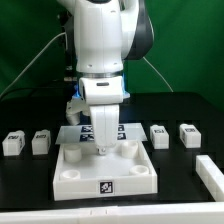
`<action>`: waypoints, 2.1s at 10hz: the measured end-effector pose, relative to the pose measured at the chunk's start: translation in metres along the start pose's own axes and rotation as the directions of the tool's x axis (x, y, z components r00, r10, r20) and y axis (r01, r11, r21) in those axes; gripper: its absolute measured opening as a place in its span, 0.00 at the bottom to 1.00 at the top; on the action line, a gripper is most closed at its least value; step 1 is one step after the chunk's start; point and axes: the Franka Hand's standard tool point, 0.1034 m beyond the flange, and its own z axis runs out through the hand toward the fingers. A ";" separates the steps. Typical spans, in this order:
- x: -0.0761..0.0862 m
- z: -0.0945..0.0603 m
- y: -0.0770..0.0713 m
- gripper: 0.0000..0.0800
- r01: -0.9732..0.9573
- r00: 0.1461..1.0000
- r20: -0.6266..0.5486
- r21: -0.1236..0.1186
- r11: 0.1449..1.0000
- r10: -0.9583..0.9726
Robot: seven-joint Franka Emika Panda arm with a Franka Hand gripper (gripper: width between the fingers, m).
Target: Assemble one leg
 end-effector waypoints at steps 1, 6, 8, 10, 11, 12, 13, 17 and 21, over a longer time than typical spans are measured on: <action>0.000 0.000 0.000 0.07 0.000 1.000 0.000 0.000 1.000 0.000; 0.000 0.000 0.000 0.07 0.000 1.000 0.000 0.000 1.000 0.000; 0.005 -0.001 0.007 0.07 0.003 1.000 -0.001 0.004 1.000 -0.003; 0.025 0.000 0.024 0.07 -0.017 1.000 -0.012 -0.003 1.000 0.017; 0.038 -0.001 0.035 0.07 -0.020 1.000 -0.018 -0.002 1.000 0.020; 0.054 -0.001 0.046 0.07 -0.033 0.999 -0.026 -0.005 0.999 0.033; 0.076 -0.001 0.056 0.07 -0.026 0.999 -0.040 -0.017 1.000 0.025; 0.083 0.000 0.082 0.07 -0.057 0.998 -0.041 -0.032 0.998 0.056; 0.083 0.000 0.083 0.07 -0.062 0.998 -0.016 0.033 0.998 0.063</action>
Offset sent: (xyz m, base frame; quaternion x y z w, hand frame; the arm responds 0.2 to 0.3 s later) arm 0.0000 0.0000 0.0000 0.0000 0.0000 0.0000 1.0000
